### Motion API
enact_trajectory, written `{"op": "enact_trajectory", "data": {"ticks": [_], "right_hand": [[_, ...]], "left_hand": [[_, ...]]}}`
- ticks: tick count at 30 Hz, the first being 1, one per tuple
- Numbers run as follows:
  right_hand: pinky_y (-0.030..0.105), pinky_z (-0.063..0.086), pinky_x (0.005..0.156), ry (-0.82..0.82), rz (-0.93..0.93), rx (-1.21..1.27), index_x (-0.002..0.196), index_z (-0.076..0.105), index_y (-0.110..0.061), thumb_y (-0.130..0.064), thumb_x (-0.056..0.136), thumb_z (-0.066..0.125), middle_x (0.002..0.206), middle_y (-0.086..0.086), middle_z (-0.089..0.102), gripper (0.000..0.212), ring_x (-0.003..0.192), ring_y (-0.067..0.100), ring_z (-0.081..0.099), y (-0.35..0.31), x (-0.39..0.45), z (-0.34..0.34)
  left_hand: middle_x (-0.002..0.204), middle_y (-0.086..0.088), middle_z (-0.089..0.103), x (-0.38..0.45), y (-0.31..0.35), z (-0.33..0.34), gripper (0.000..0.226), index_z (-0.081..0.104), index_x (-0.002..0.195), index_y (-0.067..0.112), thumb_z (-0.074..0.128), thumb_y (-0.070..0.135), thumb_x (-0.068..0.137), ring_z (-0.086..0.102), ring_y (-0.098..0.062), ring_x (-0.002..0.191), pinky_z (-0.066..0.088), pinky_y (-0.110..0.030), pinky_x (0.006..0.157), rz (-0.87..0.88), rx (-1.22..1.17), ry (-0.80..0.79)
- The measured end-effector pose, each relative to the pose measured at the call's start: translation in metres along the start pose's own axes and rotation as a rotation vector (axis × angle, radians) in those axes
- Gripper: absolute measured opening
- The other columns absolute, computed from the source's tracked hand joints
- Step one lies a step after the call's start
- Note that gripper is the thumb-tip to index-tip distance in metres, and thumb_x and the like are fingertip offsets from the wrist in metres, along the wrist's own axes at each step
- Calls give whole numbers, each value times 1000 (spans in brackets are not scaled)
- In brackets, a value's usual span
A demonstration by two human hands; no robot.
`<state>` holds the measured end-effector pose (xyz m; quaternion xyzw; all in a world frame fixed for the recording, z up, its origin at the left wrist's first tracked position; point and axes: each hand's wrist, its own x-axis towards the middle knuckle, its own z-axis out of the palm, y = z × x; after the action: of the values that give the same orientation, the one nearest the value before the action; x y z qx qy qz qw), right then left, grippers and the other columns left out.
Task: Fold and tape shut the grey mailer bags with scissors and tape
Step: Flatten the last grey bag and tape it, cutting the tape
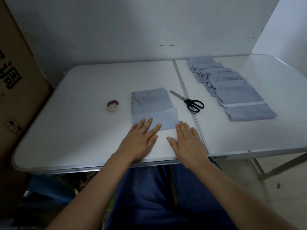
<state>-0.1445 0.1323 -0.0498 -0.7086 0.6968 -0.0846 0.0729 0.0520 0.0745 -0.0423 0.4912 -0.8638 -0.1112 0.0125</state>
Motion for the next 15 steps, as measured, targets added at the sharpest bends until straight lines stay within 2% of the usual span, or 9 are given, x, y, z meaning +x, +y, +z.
{"op": "enact_trajectory", "data": {"ticks": [2, 4, 7, 9, 12, 15], "right_hand": [[37, -3, 121, 33, 29, 21, 153, 0, -7, -70, 74, -28, 161, 12, -8, 105, 149, 21, -9, -5, 2, -3], [36, -4, 121, 53, -53, 62, 154, 1, -10, -68, 83, -15, 161, 10, -10, 93, 148, 21, -11, -16, 12, -10], [34, -5, 121, 18, -190, 52, 154, 6, -14, -46, 101, 9, 162, 5, -4, 62, 149, 19, -7, -29, 37, -13], [36, -2, 121, -18, -173, 56, 154, 8, -13, -35, 105, 17, 162, 6, 0, 54, 149, 21, -4, -31, 49, -8], [37, -2, 121, -26, -125, 10, 154, 7, -11, -37, 103, 7, 162, 9, 0, 58, 149, 24, -5, -24, 53, 5], [40, -4, 120, -39, -116, -36, 154, 2, -15, -49, 86, -13, 161, 12, -6, 78, 148, 28, -9, -22, 51, 8]], "left_hand": [[159, 11, -15, 0, 1, 0, 49, -3, 149, 49, 10, 52, 101, -17, -10, 146, -7, -33, 119, -1, 0, 2], [160, 11, -14, 0, 0, 1, 49, -1, 149, 49, 10, 52, 101, -16, -11, 146, -5, -34, 120, 4, 3, 13], [160, 9, -14, 2, 1, 1, 50, 1, 149, 45, 10, 52, 101, -15, -12, 147, -3, -36, 120, 5, 7, 1], [160, 8, -14, 1, 0, 1, 51, 2, 150, 43, 10, 52, 101, -16, -13, 146, -3, -36, 120, 4, 17, -8], [159, 8, -16, 1, -2, 3, 52, -3, 150, 44, 8, 52, 100, -17, -13, 146, -5, -36, 120, 10, 31, 8], [159, 9, -16, 0, -3, 2, 52, -6, 150, 44, 8, 52, 100, -18, -12, 146, -4, -36, 120, 31, 30, 12]]}}
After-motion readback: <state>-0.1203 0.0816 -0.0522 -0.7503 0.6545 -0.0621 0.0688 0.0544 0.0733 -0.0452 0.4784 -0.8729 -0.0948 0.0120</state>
